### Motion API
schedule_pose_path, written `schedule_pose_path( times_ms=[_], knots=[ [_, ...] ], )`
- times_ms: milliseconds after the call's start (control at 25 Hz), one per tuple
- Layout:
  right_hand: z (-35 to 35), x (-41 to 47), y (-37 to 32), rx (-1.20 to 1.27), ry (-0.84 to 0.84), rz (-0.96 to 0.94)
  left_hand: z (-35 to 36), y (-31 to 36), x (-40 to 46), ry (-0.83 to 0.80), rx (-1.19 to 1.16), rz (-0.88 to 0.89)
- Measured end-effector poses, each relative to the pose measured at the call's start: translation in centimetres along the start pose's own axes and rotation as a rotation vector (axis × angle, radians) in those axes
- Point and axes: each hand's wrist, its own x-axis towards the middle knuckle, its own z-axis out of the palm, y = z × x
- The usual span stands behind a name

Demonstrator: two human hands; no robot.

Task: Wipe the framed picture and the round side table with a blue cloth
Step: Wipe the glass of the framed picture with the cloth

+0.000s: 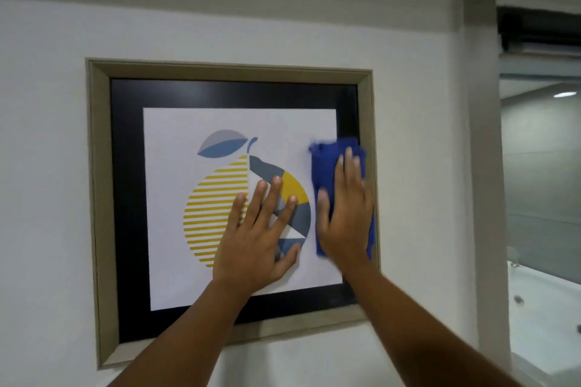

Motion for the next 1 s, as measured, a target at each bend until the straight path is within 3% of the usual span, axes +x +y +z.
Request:
schedule_pose_path(
  times_ms=[160,320,400,680,840,1000],
  knots=[
    [-0.3,-10.7,0.1,0.028,-0.020,0.148,0.2,-0.1,0.0,0.005,0.006,0.004],
    [1.8,-10.0,-4.3,0.080,0.079,0.382,0.1,0.0,0.1,0.006,-0.019,0.004],
    [2.0,-10.6,-4.6,0.069,0.046,0.323,0.1,-0.2,-0.1,0.001,-0.022,0.007],
    [-2.5,-9.3,4.2,-0.290,-0.132,-0.208,-0.2,-0.4,0.0,0.012,-0.009,0.016],
    [-1.9,-3.3,3.2,-0.264,-0.029,-0.165,0.7,-0.3,-0.1,0.058,-0.017,0.015],
    [-1.8,9.6,0.7,-0.219,0.118,-0.143,1.2,-0.5,-0.3,0.076,-0.019,0.028]
  ],
)
